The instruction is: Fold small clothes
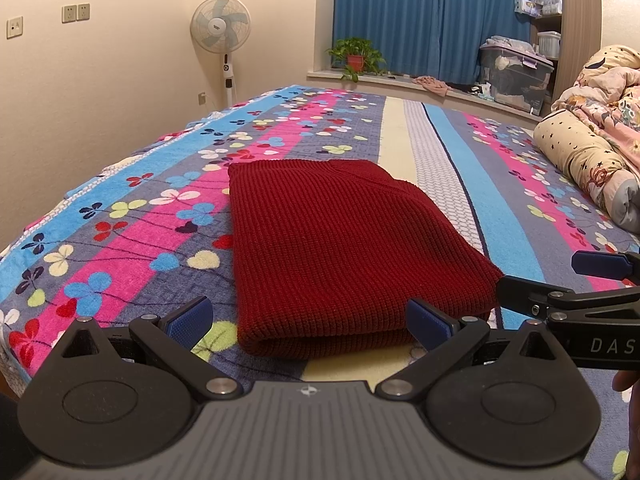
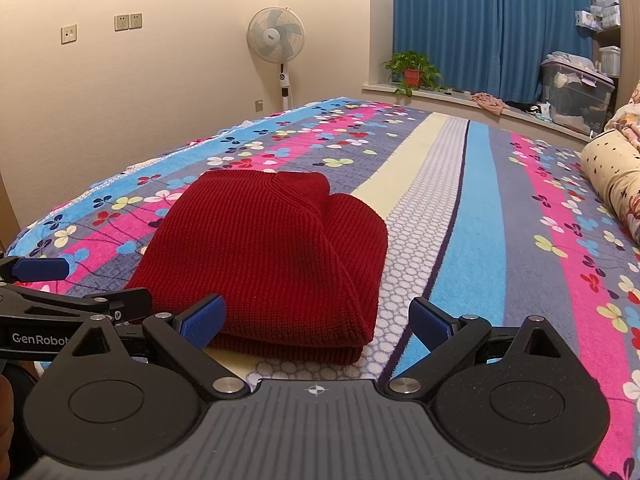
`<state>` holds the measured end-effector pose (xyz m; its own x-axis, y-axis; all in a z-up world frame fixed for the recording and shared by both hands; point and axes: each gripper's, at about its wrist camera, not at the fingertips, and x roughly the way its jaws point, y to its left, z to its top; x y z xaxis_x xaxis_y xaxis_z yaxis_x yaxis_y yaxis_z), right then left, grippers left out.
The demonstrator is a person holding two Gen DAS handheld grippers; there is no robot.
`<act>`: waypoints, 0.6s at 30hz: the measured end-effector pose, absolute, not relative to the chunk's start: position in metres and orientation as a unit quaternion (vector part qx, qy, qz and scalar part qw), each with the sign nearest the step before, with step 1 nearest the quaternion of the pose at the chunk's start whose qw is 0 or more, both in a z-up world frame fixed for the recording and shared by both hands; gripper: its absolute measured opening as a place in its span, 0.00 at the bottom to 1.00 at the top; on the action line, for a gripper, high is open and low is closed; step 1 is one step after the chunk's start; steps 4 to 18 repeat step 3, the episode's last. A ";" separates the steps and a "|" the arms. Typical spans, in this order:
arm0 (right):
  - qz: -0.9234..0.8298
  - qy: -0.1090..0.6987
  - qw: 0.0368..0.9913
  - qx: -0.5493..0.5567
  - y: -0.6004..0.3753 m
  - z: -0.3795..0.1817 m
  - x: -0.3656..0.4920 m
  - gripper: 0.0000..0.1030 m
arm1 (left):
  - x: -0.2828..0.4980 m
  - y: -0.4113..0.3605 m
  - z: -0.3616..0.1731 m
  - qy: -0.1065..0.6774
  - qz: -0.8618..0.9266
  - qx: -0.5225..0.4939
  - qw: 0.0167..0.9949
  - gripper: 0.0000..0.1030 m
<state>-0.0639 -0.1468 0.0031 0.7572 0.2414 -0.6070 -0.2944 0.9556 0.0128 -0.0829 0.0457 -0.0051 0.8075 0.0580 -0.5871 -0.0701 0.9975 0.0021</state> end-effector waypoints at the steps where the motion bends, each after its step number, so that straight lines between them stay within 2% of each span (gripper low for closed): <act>1: 0.143 0.318 0.936 -0.042 -0.147 0.003 -0.064 0.95 | -0.083 0.046 -0.005 0.309 0.034 -0.010 0.951 1.00; 18: 0.143 0.318 0.936 -0.043 -0.147 0.003 -0.064 0.95 | -0.083 0.046 -0.005 0.309 0.034 -0.009 0.951 1.00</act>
